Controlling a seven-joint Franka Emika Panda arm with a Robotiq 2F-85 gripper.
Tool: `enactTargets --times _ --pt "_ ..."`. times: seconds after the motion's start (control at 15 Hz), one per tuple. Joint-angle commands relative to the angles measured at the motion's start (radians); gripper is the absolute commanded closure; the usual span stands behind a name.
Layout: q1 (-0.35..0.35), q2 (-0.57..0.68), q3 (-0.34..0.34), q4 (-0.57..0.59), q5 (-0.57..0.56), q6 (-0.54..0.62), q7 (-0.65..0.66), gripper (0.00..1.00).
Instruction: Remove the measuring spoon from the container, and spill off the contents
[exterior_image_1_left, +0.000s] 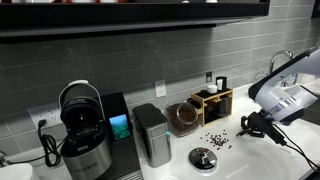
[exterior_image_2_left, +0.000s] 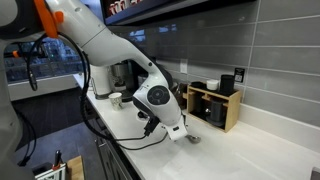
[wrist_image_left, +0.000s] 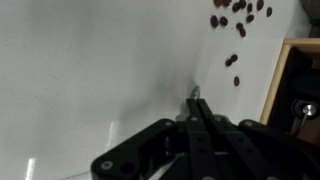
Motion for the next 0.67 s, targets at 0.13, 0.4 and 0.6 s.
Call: enactTargets --times 0.13,0.4,0.6 --pt "0.006 0.044 -0.022 -0.021 -0.129 0.012 0.143 0.53" --pt "-0.008 0.013 -0.015 -0.024 -0.240 0.015 0.250 0.27" --pt "-0.010 -0.027 -0.025 -0.043 -0.364 0.005 0.324 0.03"
